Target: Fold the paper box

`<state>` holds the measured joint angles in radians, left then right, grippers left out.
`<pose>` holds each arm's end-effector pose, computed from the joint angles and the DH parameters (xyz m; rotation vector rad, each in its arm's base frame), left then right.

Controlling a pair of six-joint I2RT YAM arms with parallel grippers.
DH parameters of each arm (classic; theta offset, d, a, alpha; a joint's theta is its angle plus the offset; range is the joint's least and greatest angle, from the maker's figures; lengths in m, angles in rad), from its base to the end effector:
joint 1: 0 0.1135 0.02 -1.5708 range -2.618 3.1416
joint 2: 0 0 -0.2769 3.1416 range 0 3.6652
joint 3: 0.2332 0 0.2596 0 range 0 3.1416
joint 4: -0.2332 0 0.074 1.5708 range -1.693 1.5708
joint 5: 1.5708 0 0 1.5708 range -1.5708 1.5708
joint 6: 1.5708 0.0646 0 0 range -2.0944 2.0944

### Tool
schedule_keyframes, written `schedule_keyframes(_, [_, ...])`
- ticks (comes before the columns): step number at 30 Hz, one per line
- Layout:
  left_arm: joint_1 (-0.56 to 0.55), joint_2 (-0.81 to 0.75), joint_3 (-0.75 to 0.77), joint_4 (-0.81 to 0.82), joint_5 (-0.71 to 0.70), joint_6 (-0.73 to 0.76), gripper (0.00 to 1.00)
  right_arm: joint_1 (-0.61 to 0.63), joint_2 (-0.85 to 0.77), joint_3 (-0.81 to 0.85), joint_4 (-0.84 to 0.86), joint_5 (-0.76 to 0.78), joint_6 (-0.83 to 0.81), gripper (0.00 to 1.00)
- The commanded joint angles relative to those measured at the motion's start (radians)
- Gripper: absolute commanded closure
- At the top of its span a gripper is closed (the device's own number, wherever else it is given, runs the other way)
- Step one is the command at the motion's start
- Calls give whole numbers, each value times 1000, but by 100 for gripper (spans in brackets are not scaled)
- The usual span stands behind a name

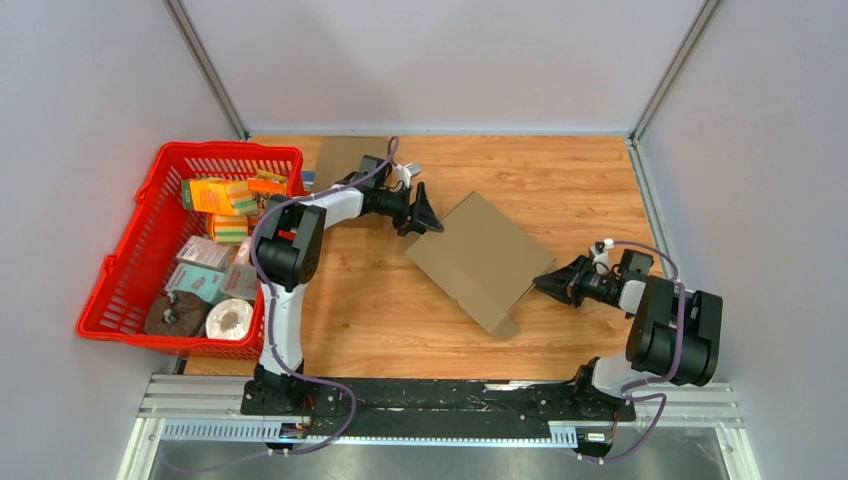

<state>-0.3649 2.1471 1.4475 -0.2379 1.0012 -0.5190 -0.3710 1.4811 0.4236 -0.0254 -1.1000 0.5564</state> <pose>0.4170 -0.2175 0.1412 0.2581 2.5635 -1.6095 0.2258 -0.0261 0.1075 0.7353 2.2777 1.4989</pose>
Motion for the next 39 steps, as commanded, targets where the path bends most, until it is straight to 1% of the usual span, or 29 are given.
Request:
schedule_keyframes(1, [-83,-32,-15,185,183,-130,23,7,39,-36,-13,216,-44,100])
schedule_keyframes(2, [-85,-36,-19,210,189,-148,24,9,38,-34,-15,216,-46,100])
schedule_keyframes(3, [-88,-42,-39,297,197,-209,24,9,36,-36,-15,219,-44,100])
schedule_keyframes(5, [-88,-55,-67,417,214,-303,28,9,30,-36,-16,223,-44,100])
schedule_keyframes(6, [-88,-56,-97,545,217,-403,31,9,30,-36,-18,224,-44,100])
schedule_keyframes(8, [-91,-62,-125,676,226,-504,35,9,28,-34,-16,223,-47,99])
schedule_keyframes(9, [-92,-64,-150,815,228,-607,38,12,25,-36,-18,224,-47,99])
schedule_keyframes(12, [-100,-72,-168,980,228,-737,44,39,-2,-23,-45,255,-58,98])
schedule_keyframes(13, [-101,-79,-170,997,229,-751,44,49,-13,-20,-54,267,-61,96])
schedule_keyframes(14, [-103,-84,-174,1005,229,-759,46,55,-33,-17,-64,278,-64,95])
schedule_keyframes(15, [-103,-88,-179,1006,229,-763,51,63,-41,-17,-70,291,-64,94])
schedule_keyframes(17, [-101,-104,-183,1008,228,-765,58,67,-54,-14,-80,296,-62,91])
schedule_keyframes(20, [-98,-118,-196,1005,221,-765,63,72,-76,-5,-94,295,-56,86])
schedule_keyframes(21, [-92,-121,-205,1002,217,-766,70,72,-94,0,-111,293,-56,83])
schedule_keyframes(22, [-88,-125,-213,1002,208,-763,71,73,-110,13,-123,295,-52,73])
schedule_keyframes(24, [-71,-133,-234,985,200,-741,75,81,-154,30,-174,314,-47,62])
schedule_keyframes(25, [-63,-141,-239,961,192,-721,79,83,-212,38,-198,330,-46,51])
schedule_keyframes(26, [-57,-144,-243,933,186,-699,79,83,-238,58,-221,342,-46,44])
schedule_keyframes(27, [-54,-150,-246,884,183,-658,80,84,-264,64,-258,365,-47,38])
schedule_keyframes(28, [-49,-156,-243,853,180,-632,80,83,-310,75,-281,374,-49,28])
schedule_keyframes(29, [-49,-161,-239,817,177,-603,81,83,-326,101,-306,384,-58,24])
schedule_keyframes(30, [-51,-164,-231,745,172,-551,81,84,-343,112,-356,406,-64,18])
schedule_keyframes(31, [-54,-171,-227,717,163,-529,82,84,-355,128,-382,420,-75,11])
schedule_keyframes(33, [-54,-176,-217,666,162,-494,82,84,-403,158,-450,471,-101,5])
schedule_keyframes(34, [-54,-179,-217,666,160,-492,83,84,-418,161,-456,480,-108,0])
schedule_keyframes(37, [-63,-181,-217,692,152,-519,83,101,-435,152,-427,490,-107,0])
schedule_keyframes(38, [-80,-181,-219,736,152,-536,83,103,-406,141,-404,464,-98,0])
schedule_keyframes(39, [-91,-179,-219,764,154,-580,83,104,-388,117,-337,401,-69,2])
